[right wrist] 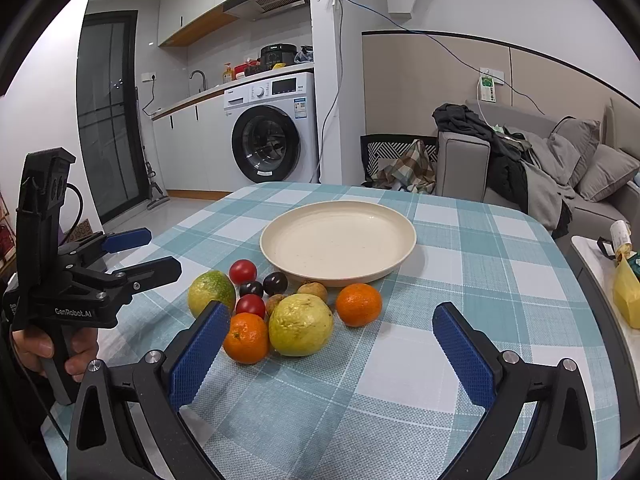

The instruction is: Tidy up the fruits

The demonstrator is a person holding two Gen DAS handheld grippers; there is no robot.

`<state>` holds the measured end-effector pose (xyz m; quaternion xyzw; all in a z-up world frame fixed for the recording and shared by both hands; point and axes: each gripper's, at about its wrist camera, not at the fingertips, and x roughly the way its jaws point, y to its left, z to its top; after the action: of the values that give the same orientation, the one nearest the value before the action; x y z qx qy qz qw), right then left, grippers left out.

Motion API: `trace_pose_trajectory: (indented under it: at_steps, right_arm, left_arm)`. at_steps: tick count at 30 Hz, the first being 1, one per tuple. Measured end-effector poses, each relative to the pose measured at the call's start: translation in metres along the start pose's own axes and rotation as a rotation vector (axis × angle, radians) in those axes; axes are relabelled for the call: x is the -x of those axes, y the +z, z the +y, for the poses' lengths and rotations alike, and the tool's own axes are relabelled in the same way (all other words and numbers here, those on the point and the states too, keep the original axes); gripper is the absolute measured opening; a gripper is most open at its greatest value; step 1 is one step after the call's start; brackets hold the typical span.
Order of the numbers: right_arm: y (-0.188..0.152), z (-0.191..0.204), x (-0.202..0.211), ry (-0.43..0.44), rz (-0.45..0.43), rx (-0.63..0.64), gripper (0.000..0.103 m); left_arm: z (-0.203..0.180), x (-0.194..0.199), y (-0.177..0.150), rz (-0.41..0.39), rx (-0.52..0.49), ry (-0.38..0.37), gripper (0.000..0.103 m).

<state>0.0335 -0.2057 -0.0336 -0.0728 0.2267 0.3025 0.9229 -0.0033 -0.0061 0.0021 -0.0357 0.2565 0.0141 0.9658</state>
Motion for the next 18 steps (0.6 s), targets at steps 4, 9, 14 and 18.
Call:
trace_pose_trajectory:
  at_steps: [4, 9, 14, 18]
  right_arm:
    - [0.0001, 0.0000, 0.0007, -0.001, -0.001, 0.001, 0.103]
    - [0.0001, 0.0012, 0.0013, -0.001, 0.000, 0.000, 0.103]
    - [-0.0002, -0.0003, -0.0002, 0.000, -0.001, 0.001, 0.103]
    - [-0.0002, -0.0002, -0.0001, -0.001, 0.000, 0.001, 0.103]
  left_arm:
    - [0.0001, 0.0000, 0.0001, 0.001, 0.000, 0.000, 0.103]
    - [0.0002, -0.0001, 0.0002, 0.001, 0.001, -0.001, 0.103]
    - [0.0002, 0.0000, 0.0002, 0.001, 0.001, -0.001, 0.103]
    - [0.0002, 0.0000, 0.0003, 0.002, 0.002, -0.001, 0.103]
